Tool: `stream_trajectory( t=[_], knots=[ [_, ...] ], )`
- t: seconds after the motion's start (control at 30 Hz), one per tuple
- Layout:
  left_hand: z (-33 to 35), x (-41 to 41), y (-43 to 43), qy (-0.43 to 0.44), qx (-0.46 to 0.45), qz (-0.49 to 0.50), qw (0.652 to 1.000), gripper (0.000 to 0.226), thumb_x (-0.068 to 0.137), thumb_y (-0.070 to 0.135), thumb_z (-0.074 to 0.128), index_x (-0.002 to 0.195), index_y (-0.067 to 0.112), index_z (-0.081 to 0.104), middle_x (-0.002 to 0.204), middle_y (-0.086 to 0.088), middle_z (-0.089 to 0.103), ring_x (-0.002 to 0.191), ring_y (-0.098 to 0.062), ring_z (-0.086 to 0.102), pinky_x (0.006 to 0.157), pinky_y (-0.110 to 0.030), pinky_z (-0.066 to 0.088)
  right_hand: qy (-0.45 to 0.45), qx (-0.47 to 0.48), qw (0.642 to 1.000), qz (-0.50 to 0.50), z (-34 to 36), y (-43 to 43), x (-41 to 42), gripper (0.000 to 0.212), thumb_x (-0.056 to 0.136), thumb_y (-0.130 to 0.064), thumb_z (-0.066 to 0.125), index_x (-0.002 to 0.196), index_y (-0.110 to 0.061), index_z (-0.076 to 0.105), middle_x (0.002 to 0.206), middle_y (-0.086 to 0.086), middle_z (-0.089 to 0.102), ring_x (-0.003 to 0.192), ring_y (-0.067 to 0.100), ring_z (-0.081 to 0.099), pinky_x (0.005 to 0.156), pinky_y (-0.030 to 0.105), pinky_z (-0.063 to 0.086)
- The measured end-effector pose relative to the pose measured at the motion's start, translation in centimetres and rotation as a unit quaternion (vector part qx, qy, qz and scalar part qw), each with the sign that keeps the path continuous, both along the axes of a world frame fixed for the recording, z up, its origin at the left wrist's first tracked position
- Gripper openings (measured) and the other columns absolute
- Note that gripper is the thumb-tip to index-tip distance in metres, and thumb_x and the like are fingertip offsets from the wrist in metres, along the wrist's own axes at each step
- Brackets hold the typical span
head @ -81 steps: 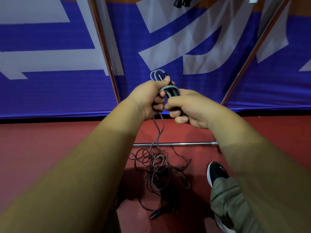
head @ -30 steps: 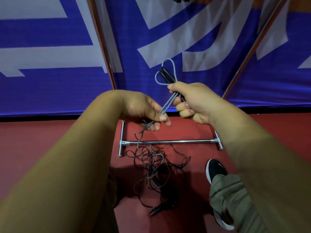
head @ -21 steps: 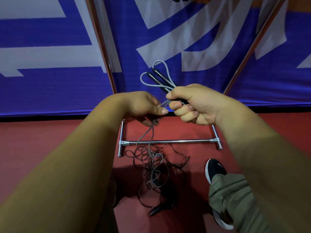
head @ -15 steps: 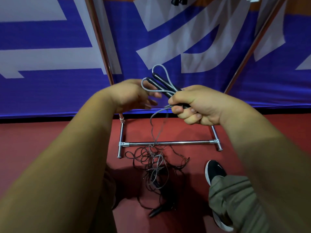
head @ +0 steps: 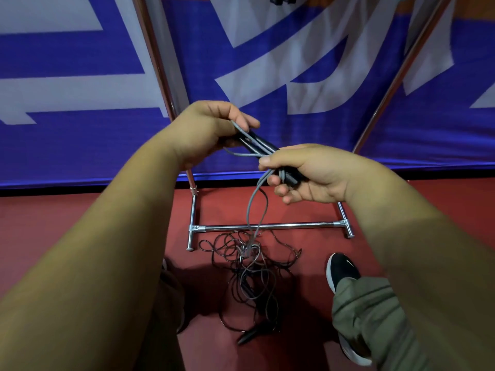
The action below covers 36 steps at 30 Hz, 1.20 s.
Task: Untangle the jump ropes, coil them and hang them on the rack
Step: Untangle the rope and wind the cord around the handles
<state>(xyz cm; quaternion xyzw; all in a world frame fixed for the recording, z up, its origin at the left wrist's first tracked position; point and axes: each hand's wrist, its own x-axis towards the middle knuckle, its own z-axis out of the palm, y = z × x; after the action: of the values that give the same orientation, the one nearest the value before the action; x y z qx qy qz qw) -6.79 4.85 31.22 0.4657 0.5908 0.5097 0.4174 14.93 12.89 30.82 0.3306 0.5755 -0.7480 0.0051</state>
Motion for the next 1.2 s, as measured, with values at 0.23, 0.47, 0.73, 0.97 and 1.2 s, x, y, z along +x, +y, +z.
stream_trajectory(
  t=[0.23, 0.47, 0.73, 0.97, 1.2],
  knots=[
    [0.4, 0.2, 0.1, -0.013, -0.024, 0.054, 0.998, 0.019, 0.097, 0.007, 0.068, 0.103, -0.010, 0.073, 0.103, -0.016, 0.076, 0.092, -0.023, 0.069, 0.094, -0.032, 0.058, 0.033, -0.058, 0.996, -0.063, -0.5, 0.3, -0.6, 0.015, 0.100, -0.021, 0.071, 0.097, -0.020, 0.057, 0.072, -0.003, 0.052, 0.055, 0.005, 0.039, 0.043, 0.018, 0.035],
    [0.1, 0.4, 0.3, -0.042, -0.007, 0.099, 0.994, 0.030, 0.092, -0.016, 0.061, 0.108, 0.008, 0.052, 0.096, -0.018, 0.072, 0.083, -0.027, 0.076, 0.081, -0.041, 0.064, 0.041, 0.037, 0.996, -0.069, -0.8, 0.4, -1.2, 0.017, 0.102, -0.009, 0.064, 0.100, -0.017, 0.049, 0.071, 0.002, 0.049, 0.055, 0.009, 0.028, 0.042, 0.022, 0.018],
    [0.4, 1.0, 0.4, -0.050, -0.116, 0.088, 0.988, 0.026, 0.099, 0.039, 0.068, 0.118, 0.022, 0.070, 0.108, -0.005, 0.073, 0.093, -0.027, 0.075, 0.089, -0.048, 0.063, -0.045, 0.269, 0.961, -0.046, -1.7, 0.2, -1.4, 0.015, 0.093, -0.006, 0.065, 0.098, -0.016, 0.055, 0.066, 0.008, 0.052, 0.056, 0.021, 0.038, 0.046, 0.030, 0.029],
    [-1.5, 0.6, 1.3, -0.050, -0.058, 0.093, 0.993, 0.030, 0.100, -0.009, 0.056, 0.123, 0.004, 0.071, 0.089, -0.002, 0.074, 0.084, -0.018, 0.072, 0.081, -0.031, 0.063, -0.009, 0.124, 0.987, -0.097, -1.8, 0.2, -1.7, 0.018, 0.097, -0.008, 0.070, 0.099, -0.011, 0.053, 0.071, 0.007, 0.053, 0.050, 0.011, 0.033, 0.042, 0.023, 0.022],
    [-1.9, 0.4, 1.2, -0.073, -0.014, 0.067, 0.995, 0.034, 0.100, -0.013, 0.054, 0.113, 0.013, 0.072, 0.114, -0.017, 0.074, 0.096, -0.020, 0.074, 0.084, -0.026, 0.060, 0.016, -0.080, 0.993, -0.085, -0.7, 0.2, -0.8, 0.019, 0.099, -0.024, 0.071, 0.111, -0.010, 0.065, 0.081, 0.007, 0.068, 0.054, 0.003, 0.038, 0.040, 0.014, 0.029]
  ],
)
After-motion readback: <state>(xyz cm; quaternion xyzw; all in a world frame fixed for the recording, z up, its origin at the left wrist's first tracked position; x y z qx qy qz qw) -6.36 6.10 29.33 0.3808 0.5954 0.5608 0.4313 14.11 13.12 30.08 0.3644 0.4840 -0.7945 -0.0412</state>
